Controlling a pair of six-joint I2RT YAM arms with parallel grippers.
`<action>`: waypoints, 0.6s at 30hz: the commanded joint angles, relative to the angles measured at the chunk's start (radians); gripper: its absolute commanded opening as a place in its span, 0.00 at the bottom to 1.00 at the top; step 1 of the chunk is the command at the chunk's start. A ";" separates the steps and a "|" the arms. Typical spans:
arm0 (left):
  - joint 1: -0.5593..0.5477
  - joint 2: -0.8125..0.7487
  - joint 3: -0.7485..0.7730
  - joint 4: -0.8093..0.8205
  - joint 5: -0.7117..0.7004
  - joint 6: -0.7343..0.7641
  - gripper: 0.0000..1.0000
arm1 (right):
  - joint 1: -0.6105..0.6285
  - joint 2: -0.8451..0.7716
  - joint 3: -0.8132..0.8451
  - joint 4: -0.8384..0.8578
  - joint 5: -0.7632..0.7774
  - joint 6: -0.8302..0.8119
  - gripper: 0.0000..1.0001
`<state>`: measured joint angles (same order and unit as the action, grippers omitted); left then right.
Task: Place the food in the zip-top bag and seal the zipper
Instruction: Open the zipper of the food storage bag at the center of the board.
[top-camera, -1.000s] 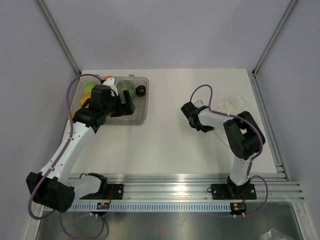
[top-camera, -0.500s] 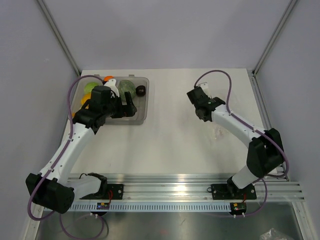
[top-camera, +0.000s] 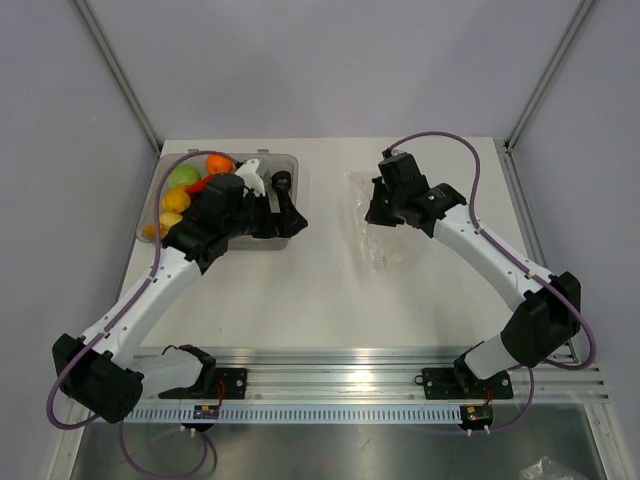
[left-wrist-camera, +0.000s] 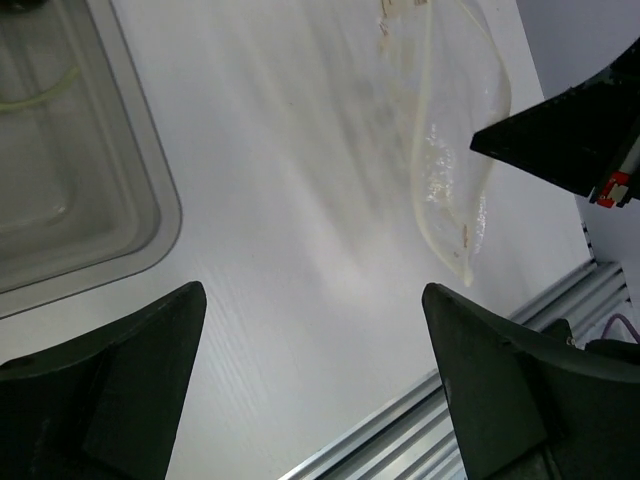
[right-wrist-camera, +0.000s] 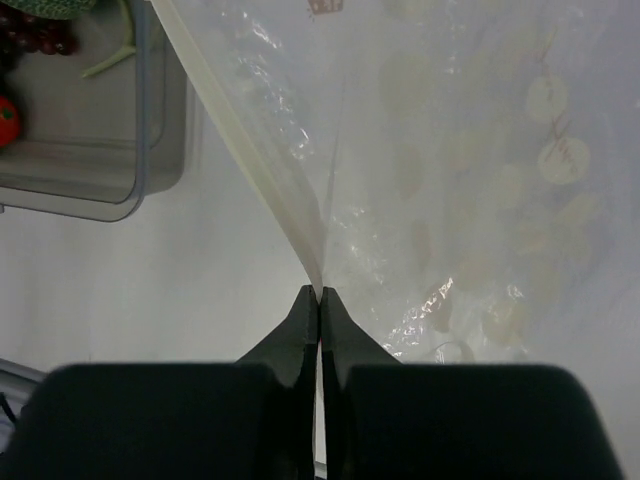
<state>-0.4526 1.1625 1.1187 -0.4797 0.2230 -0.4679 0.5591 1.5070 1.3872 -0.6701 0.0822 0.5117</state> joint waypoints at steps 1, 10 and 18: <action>-0.038 0.046 -0.056 0.113 0.009 -0.066 0.91 | 0.027 0.004 0.039 0.047 -0.075 0.073 0.00; -0.159 0.182 -0.060 0.298 0.033 -0.195 0.87 | 0.042 -0.060 -0.007 0.098 -0.160 0.125 0.00; -0.192 0.261 -0.048 0.395 0.082 -0.261 0.82 | 0.041 -0.123 -0.048 0.096 -0.186 0.140 0.00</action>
<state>-0.6273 1.4197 1.0477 -0.2054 0.2707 -0.6872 0.5930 1.4284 1.3472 -0.6090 -0.0731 0.6334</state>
